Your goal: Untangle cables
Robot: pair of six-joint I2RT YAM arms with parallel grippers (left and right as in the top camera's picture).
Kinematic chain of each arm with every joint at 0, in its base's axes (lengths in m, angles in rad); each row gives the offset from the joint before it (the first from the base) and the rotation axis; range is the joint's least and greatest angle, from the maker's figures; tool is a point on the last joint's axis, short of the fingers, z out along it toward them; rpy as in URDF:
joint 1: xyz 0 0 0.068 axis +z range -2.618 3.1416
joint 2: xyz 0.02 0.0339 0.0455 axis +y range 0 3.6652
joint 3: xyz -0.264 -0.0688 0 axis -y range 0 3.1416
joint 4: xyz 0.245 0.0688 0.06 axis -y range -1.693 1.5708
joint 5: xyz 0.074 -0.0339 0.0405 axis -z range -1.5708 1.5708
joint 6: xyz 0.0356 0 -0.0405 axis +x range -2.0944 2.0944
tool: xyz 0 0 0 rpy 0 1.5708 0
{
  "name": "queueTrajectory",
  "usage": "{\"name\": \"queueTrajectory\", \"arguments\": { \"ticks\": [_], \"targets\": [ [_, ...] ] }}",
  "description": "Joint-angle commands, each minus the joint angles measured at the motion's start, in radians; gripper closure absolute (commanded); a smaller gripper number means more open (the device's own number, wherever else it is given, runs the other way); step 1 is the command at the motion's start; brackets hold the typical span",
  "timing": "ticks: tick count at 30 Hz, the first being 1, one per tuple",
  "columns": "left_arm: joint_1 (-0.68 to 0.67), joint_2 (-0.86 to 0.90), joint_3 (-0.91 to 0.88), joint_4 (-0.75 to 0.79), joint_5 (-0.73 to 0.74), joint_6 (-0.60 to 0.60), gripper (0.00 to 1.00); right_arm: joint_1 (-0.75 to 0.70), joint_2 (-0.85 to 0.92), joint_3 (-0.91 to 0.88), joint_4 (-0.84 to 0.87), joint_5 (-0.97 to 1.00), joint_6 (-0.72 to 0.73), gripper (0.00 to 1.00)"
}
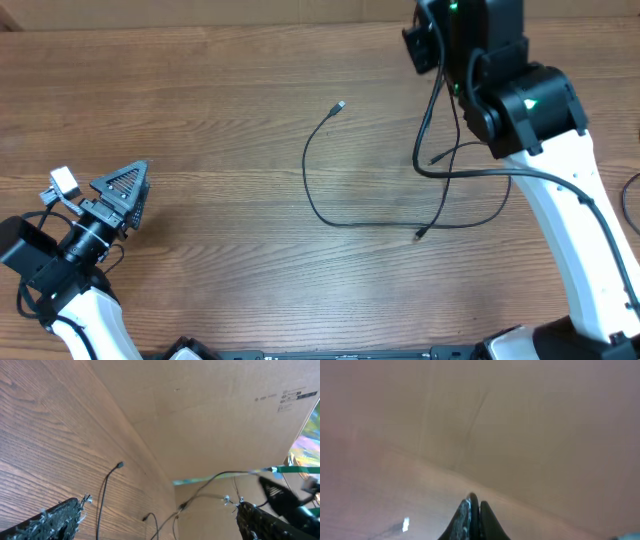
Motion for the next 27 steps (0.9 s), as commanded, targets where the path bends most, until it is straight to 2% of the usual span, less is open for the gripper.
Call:
{"name": "queueTrajectory", "arguments": {
  "ticks": [1,6,10,23,27],
  "targets": [
    [0.003,-0.005,0.017,0.002,0.015,0.023,0.01,0.000,-0.114,0.025,0.090,0.049,0.048,0.96],
    [0.003,-0.005,0.017,0.002,0.015,0.023,0.00,0.000,-0.204,0.025,0.208,0.049,0.066,0.96],
    [0.003,-0.005,0.017,0.002,0.015,0.023,0.01,0.000,-0.261,0.025,0.225,0.051,0.066,0.96],
    [0.003,-0.005,0.017,0.002,0.015,0.023,0.01,0.000,-0.424,0.025,0.015,0.063,0.074,0.96],
    [0.003,-0.005,0.017,0.002,0.015,0.023,0.00,0.000,-0.480,0.025,-0.049,0.030,0.182,0.96]
  ]
}}
